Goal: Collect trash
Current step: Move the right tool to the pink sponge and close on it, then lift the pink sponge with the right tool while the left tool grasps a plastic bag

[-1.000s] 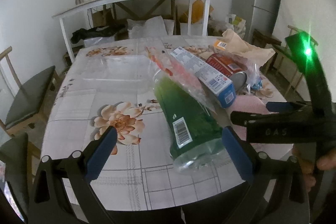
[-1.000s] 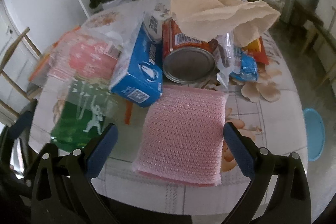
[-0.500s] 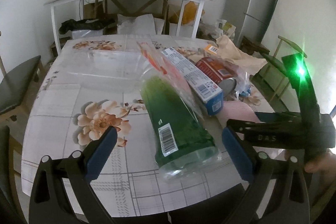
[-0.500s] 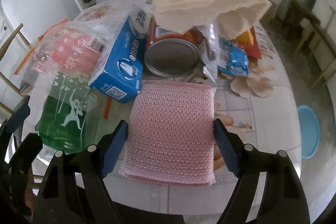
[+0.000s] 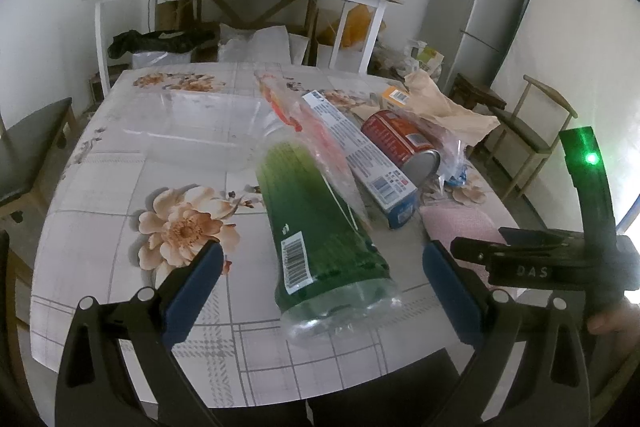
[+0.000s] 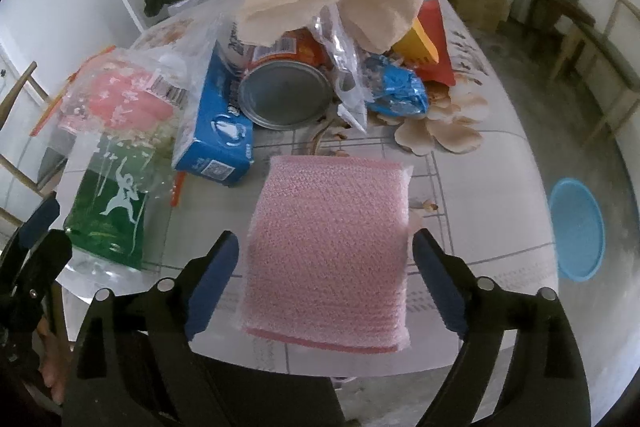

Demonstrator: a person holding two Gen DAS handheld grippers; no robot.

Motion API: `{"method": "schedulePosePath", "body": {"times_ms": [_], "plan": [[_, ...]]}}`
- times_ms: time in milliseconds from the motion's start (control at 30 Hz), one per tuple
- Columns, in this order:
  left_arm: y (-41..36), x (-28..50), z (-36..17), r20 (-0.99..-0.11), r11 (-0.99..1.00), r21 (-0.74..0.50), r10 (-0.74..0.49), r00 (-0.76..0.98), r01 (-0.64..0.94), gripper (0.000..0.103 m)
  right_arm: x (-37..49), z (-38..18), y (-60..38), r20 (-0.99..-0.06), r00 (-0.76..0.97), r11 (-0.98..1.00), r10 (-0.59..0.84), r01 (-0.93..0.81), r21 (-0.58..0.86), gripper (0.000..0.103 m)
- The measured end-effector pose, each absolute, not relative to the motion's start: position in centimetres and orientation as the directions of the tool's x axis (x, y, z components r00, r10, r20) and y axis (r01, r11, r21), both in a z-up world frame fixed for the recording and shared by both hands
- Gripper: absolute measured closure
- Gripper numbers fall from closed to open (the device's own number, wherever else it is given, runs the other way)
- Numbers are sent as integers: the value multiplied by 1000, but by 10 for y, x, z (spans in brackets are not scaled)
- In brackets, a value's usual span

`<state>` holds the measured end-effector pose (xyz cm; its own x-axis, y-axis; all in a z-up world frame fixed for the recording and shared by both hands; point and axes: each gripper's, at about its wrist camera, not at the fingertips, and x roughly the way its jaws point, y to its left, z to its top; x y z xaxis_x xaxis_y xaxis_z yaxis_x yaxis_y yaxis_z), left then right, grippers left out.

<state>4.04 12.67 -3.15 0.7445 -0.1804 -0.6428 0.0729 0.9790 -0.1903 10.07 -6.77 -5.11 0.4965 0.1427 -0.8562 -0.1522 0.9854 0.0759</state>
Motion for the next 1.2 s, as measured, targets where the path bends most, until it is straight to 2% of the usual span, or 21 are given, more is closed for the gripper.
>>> {"method": "schedulePosePath", "body": {"times_ms": [300, 433, 567, 800, 867, 967, 1133, 1200], "plan": [[134, 32, -25, -612, 966, -246, -220, 760, 82, 5, 103, -58, -46, -852, 511, 987, 113, -160, 35, 14], [142, 27, -13, -557, 963, -256, -221, 801, 88, 5, 103, -61, -53, -855, 507, 990, 110, -132, 49, 24], [155, 32, -3, -517, 946, -312, -243, 821, 84, 5, 104, -62, -62, -847, 519, 992, 116, -109, 69, 25], [166, 60, -2, -525, 905, -415, -323, 787, 94, 8, 105, -64, -66, -835, 535, 991, 130, -104, 88, 26], [166, 67, -2, -528, 900, -427, -332, 782, 94, 14, 105, -66, -68, -832, 539, 990, 133, -105, 90, 26], [166, 80, -3, -529, 886, -455, -347, 774, 86, 28, 106, -66, -69, -829, 542, 990, 137, -104, 96, 26], [167, 100, -11, -563, 877, -478, -352, 748, 53, 58, 105, -67, -69, -824, 549, 990, 141, -101, 102, 28], [167, 102, -14, -569, 875, -481, -353, 743, 48, 74, 105, -67, -71, -822, 552, 990, 142, -100, 104, 28]]}}
